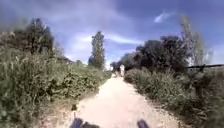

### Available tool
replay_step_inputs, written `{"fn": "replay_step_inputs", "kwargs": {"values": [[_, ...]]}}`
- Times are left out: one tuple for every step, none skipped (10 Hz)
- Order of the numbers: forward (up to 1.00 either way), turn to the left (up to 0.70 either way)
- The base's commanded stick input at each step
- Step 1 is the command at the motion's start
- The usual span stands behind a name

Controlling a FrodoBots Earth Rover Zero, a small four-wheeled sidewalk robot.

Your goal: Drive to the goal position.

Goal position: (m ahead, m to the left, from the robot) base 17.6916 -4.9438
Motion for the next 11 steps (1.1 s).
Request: {"fn": "replay_step_inputs", "kwargs": {"values": [[0.7, 0.0], [0.7, -0.13], [0.7, -0.11], [0.7, 0.0], [0.7, 0.0], [0.7, 0.0], [0.7, 0.0], [0.7, 0.0], [0.7, 0.0], [0.7, 0.0], [0.7, 0.0]]}}
